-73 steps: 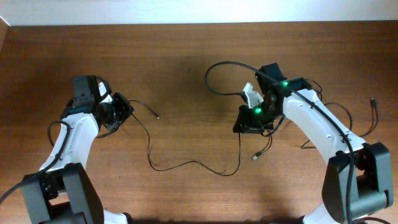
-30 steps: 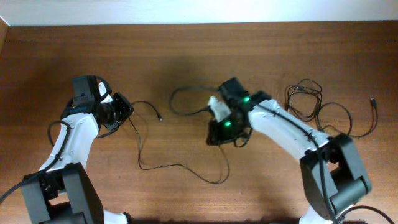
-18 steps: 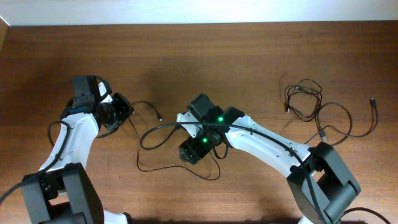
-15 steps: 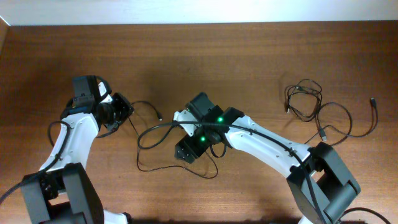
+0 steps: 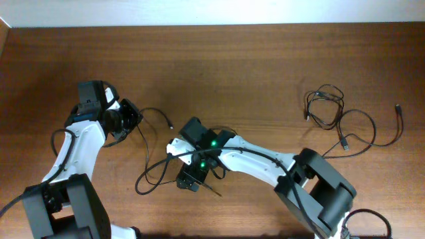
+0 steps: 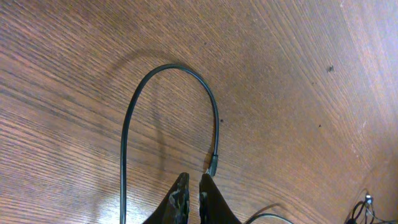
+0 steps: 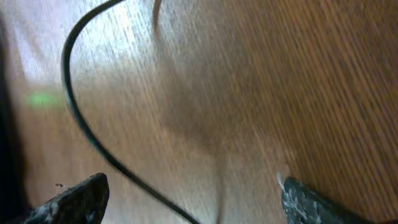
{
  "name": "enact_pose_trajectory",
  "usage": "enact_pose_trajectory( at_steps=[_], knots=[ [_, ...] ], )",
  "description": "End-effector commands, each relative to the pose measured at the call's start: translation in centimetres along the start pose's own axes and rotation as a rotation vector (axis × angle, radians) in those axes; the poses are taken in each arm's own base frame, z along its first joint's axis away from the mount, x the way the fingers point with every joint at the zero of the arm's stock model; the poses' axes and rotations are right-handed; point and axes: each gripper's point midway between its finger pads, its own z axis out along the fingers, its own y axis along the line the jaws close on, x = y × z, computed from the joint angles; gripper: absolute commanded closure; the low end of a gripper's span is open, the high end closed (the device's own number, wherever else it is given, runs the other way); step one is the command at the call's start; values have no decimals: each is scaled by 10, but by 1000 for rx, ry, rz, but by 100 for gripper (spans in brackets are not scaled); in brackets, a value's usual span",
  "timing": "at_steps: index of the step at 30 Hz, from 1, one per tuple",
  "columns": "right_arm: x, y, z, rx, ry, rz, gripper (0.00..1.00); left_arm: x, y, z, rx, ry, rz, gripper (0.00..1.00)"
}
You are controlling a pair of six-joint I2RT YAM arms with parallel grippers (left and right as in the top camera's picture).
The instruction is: Untangle cables
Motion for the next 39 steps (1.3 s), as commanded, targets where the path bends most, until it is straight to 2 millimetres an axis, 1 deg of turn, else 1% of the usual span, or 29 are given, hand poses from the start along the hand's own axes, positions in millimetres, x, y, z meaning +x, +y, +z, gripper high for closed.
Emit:
enact_pose_trajectory(
  at_steps=[1,2,4,8,11,12,13,17,18,19,20,21,23,24,25,26,27,28,29,30,31,32,33,34,35,36,37,38,39],
  knots=[
    [7,-2,12,0,18,-12,12,0,-1,-1,-3,-7,4,92],
    [7,-3,12,0,19,-11,13,0,-1,-1,-3,-7,4,92],
    [6,-3,12,3,16,-13,19,0,-1,-1,-3,-6,4,92],
    [5,-5,12,12,10,-16,41,0,-1,-1,-3,-7,4,91],
    [5,-14,11,62,16,-18,62,0,-1,-1,-3,-7,4,91],
    [5,-14,11,61,16,-18,65,0,-1,-1,-3,-7,4,91],
    [5,-14,11,61,16,-17,75,0,-1,-1,-3,-7,4,91],
    [6,-13,11,60,17,-13,75,0,-1,-1,-2,-6,4,93],
    [6,-13,11,61,17,-13,82,0,-1,-1,-2,-6,4,94],
    [6,-13,11,61,18,-3,96,0,-1,-1,-2,-6,4,97],
    [6,-14,11,62,17,30,96,0,-1,-1,-2,-6,4,100],
    [6,-16,10,64,13,85,96,1,-1,-1,-2,-4,4,100],
    [6,-32,3,79,-5,230,96,2,-4,-1,15,6,7,100],
    [4,-52,-7,82,-45,394,96,7,-17,-4,104,48,0,100],
    [-4,-65,-18,44,-98,552,96,8,-23,-7,163,69,-8,100],
    [-16,-74,-32,-46,-162,688,96,10,-29,-10,212,88,-13,100],
    [-30,-82,-47,-153,-234,779,96,15,-39,-14,273,123,-15,100],
    [-37,-90,-59,-212,-279,826,96,19,-45,-16,311,147,-13,100],
    [-40,-109,-75,-232,-337,857,96,32,-64,-24,428,218,18,100],
    [-36,-125,-83,-216,-362,883,96,44,-76,-30,496,268,50,100],
    [-31,-131,-86,-209,-363,897,96,47,-75,-29,485,277,52,100],
    [-22,-136,-87,-197,-355,892,96,48,-67,-24,432,268,44,100],
    [-18,-135,-85,-191,-341,869,96,44,-47,-11,277,220,47,100],
    [-17,-131,-83,-193,-328,858,96,45,-42,-7,227,205,54,100],
    [-18,-124,-79,-195,-316,829,96,48,-43,-2,192,198,78,99],
    [-19,-121,-77,-198,-311,818,96,49,-43,2,156,183,83,91],
    [-20,-116,-74,-203,-303,810,96,50,-42,9,92,152,83,78],
    [-22,-111,-72,-207,-296,800,96,48,-38,14,18,109,87,63],
    [-25,-102,-68,-223,-286,776,96,46,-32,18,-65,59,92,50]
  ],
)
